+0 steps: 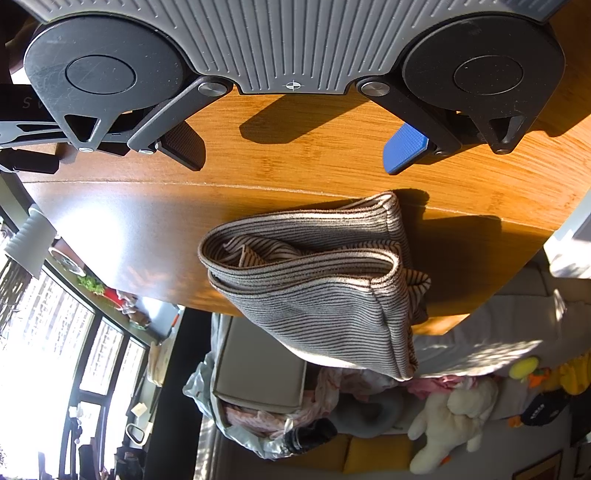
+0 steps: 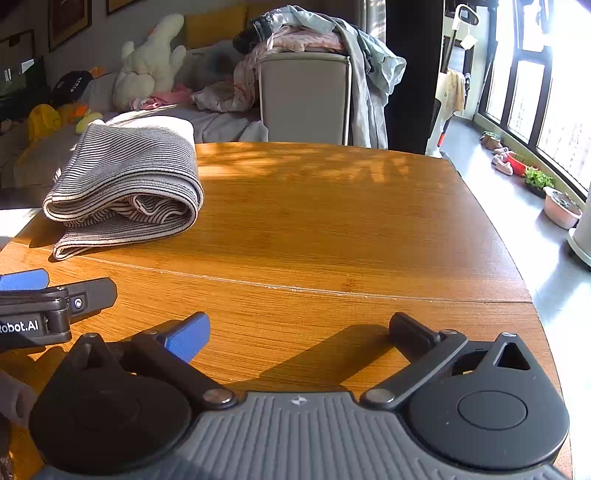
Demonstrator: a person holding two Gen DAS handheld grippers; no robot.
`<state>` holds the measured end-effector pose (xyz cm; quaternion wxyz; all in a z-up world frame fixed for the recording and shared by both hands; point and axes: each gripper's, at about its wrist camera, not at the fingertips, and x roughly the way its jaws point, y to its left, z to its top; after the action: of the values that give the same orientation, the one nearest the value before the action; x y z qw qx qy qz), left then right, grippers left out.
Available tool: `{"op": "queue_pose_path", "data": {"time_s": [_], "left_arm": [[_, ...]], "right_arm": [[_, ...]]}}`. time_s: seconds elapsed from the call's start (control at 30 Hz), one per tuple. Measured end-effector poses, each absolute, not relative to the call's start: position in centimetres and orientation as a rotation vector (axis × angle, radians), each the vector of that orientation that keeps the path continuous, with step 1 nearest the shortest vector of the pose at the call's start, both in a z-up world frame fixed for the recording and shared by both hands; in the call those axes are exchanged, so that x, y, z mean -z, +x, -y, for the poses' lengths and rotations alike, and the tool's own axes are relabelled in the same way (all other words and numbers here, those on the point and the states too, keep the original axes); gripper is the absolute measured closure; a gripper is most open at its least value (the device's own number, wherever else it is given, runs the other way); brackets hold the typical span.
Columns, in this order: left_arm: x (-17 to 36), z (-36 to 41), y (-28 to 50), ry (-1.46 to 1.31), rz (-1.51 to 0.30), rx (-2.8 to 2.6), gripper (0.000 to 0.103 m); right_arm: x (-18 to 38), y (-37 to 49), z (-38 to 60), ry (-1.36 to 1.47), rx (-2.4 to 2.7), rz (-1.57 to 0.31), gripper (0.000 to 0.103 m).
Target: Fold clothes
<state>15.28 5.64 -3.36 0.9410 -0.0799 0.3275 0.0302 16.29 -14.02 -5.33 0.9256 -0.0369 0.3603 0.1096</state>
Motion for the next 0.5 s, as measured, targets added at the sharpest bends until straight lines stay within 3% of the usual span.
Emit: {"op": "queue_pose_path", "data": {"time_s": [0.5], "left_arm": [[3.37, -5.40, 15.31, -0.145, -0.676, -0.065, 0.000]], "right_arm": [[5.35, 16.25, 14.09, -0.075, -0.224, -0.739, 0.000]]}}
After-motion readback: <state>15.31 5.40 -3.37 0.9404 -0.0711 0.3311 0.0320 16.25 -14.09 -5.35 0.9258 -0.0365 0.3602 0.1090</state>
